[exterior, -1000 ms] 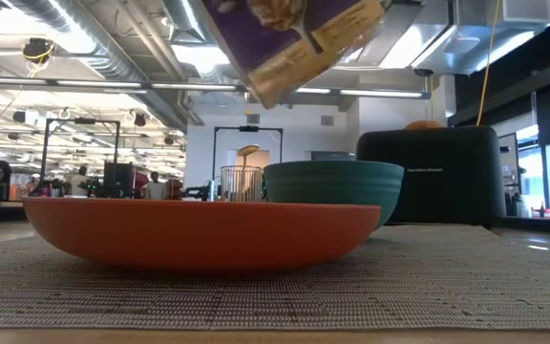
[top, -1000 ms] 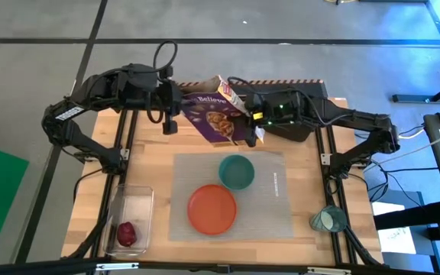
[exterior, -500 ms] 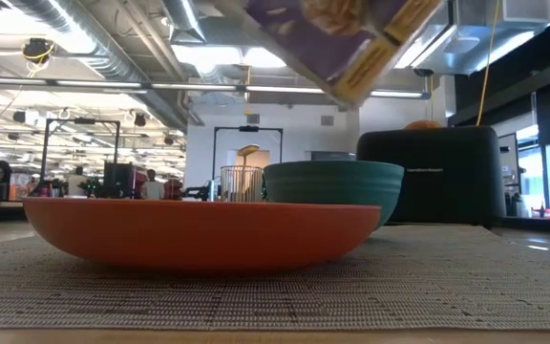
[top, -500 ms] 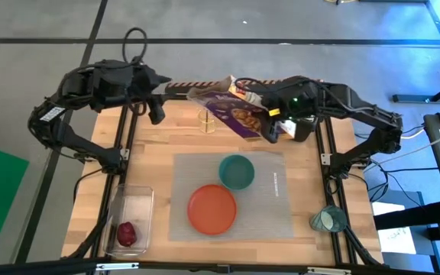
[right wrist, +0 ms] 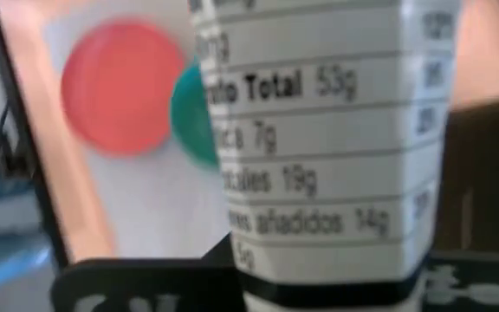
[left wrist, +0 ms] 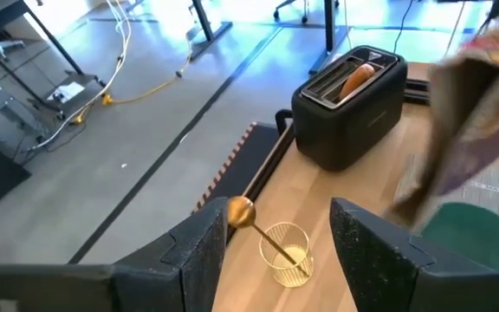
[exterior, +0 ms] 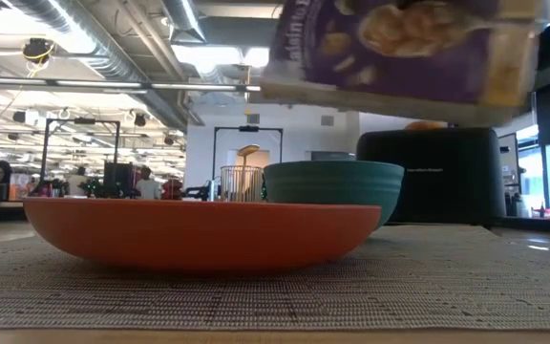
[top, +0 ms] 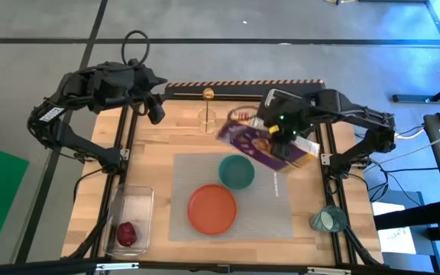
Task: Arrange a breakfast setting
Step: Pour the cereal into the green bowl
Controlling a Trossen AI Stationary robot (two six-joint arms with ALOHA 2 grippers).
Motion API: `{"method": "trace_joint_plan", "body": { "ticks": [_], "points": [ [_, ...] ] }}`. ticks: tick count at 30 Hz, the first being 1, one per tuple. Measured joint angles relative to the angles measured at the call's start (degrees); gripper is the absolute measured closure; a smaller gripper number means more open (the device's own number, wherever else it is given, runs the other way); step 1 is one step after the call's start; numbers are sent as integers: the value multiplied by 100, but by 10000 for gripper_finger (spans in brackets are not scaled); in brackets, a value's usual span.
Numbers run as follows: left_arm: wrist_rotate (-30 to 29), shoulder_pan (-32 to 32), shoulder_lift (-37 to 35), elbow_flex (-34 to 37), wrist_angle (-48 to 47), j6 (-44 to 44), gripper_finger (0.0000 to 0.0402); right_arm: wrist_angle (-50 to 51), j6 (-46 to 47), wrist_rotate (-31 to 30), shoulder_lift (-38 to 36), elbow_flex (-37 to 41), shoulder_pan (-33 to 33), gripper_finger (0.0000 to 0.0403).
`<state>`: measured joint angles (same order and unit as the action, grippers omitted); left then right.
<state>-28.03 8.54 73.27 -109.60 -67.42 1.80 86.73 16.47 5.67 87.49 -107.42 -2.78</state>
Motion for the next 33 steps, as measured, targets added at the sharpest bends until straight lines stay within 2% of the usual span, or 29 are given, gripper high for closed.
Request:
{"method": "trace_joint_plan", "body": {
  "ticks": [3, 11, 21, 25, 33],
  "points": [
    [-3, 2, 20, 0, -6, 22, 202, 340, 20, 151, 105, 0, 229, 395],
    [0, 2, 55, 0, -118, 114, 202, 342, 136, 448, 168, 0, 550, 395],
    [0, 2, 64, 0, -114, 114, 202, 329, -37, 623, 196, 0, 426, 395],
    [47, 1, 66, 0, -114, 116, 202, 315, 163, 884, 211, 0, 334, 395],
    [48, 1, 66, 0, -109, 129, 202, 333, 332, 986, 215, 0, 104, 395]
  ]
}}
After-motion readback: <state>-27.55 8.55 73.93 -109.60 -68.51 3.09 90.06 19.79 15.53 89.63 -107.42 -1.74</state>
